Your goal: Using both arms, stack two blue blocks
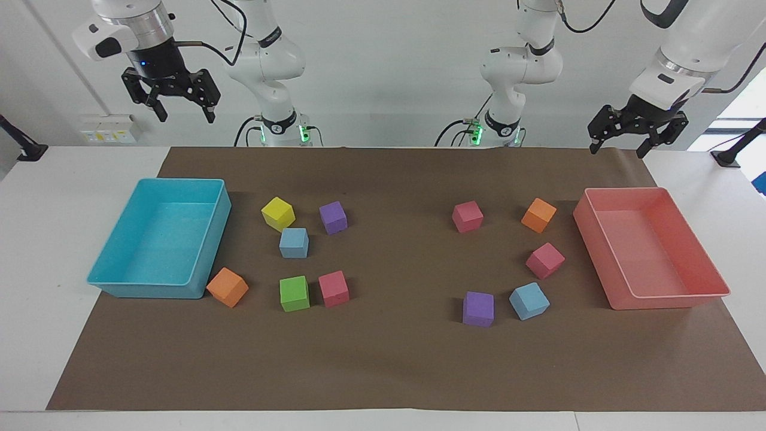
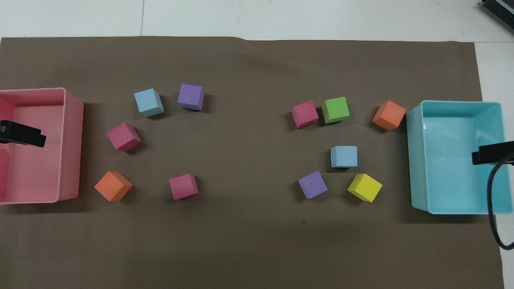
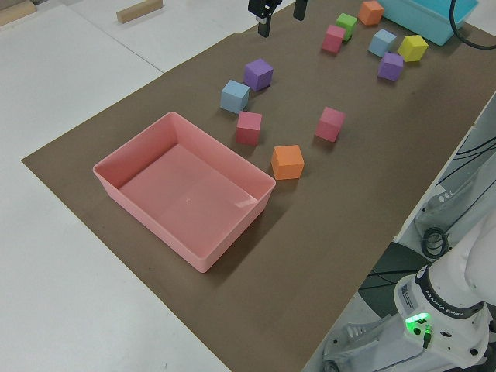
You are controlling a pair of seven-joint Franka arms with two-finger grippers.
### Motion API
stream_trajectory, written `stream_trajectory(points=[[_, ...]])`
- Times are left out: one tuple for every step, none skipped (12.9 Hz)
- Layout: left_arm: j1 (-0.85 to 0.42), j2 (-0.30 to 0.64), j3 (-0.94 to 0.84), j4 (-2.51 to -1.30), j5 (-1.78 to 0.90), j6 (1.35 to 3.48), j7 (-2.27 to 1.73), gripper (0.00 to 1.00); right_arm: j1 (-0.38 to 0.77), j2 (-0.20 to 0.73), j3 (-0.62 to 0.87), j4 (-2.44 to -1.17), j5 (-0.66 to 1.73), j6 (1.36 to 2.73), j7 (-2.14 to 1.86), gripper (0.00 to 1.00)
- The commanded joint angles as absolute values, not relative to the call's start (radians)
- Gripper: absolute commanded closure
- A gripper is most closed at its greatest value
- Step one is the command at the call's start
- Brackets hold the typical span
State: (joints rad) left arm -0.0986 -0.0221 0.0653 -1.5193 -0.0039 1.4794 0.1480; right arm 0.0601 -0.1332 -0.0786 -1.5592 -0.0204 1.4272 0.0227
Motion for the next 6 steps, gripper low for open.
stream_trajectory(points=[[-0.097, -0.035, 0.066, -1.523, 0.002, 1.465, 0.153, 0.00, 0.063, -0.140, -0.080, -1.566, -0.028, 1.434, -0.002, 0.00], [-0.097, -0.035, 0.066, -1.523, 0.002, 1.465, 0.153, 0.00, 0.063, -0.140, -0.080, -1.566, -0.028, 1.434, -0.002, 0.00], [-0.097, -0.035, 0.066, -1.523, 0.002, 1.465, 0.153, 0.00, 0.063, -0.138, -0.080, -1.566, -0.026, 1.433, 0.002, 0.00], [-0.097, -0.035, 0.066, -1.523, 0.002, 1.465, 0.153, 0.00, 0.063, -0.138, -0.083, -1.562, -0.022, 1.431, -0.003, 0.00], [-0.097, -0.035, 0.066, -1.523, 0.002, 1.465, 0.153, 0.00, 0.061, -0.140, -0.086, -1.556, -0.020, 1.431, -0.008, 0.00], [-0.097, -0.035, 0.066, -1.523, 0.002, 1.465, 0.153, 0.00, 0.063, -0.144, -0.089, -1.554, -0.021, 1.430, -0.009, 0.00]])
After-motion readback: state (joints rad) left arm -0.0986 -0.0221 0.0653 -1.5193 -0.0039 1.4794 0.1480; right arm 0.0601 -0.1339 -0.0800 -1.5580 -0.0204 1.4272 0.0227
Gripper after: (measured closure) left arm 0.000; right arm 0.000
